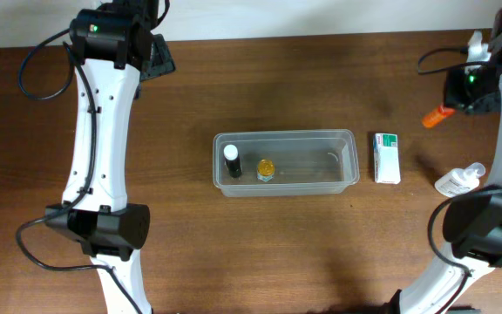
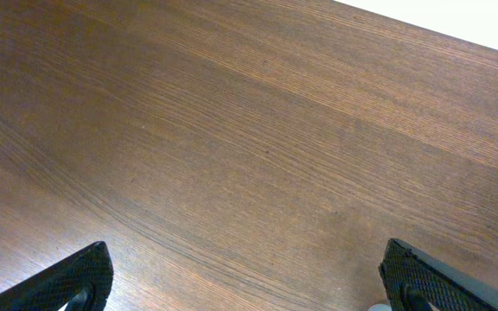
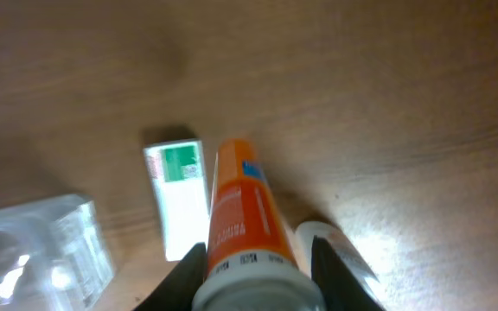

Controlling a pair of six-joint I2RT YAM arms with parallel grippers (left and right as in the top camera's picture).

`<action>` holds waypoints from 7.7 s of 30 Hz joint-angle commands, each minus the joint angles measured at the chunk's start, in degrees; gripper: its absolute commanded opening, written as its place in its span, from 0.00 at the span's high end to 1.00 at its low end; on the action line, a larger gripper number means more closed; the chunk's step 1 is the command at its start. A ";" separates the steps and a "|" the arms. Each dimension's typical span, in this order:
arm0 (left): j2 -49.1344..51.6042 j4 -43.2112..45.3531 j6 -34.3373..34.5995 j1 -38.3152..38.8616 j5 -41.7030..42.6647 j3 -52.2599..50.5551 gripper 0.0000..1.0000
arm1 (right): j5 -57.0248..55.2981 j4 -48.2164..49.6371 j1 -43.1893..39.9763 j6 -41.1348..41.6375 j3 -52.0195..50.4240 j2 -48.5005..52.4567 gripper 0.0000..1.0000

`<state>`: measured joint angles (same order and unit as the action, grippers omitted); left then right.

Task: Pack container
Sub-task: 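Carry the orange tube with right gripper and lower it into the container, then open right gripper and raise it away toward the spray bottle, then lower right gripper over the clear spray bottle and grasp it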

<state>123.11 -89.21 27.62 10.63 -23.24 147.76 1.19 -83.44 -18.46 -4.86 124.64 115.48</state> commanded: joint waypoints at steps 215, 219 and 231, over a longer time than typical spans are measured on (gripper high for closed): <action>-0.44 -0.04 -0.72 -0.15 -0.98 0.35 0.01 | -0.33 8.28 -12.37 41.83 -35.74 -12.09 0.01; -0.44 -0.02 -0.74 -0.15 -0.98 0.35 0.01 | -1.11 8.50 -12.52 44.46 -35.74 -12.09 0.01; -0.44 -0.04 -0.72 -0.15 -0.98 0.35 0.01 | -6.86 8.83 -12.81 64.30 -35.74 -12.09 0.01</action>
<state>123.13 -89.21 27.62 10.63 -23.24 147.76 -0.93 -74.89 -30.72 52.40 89.38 103.35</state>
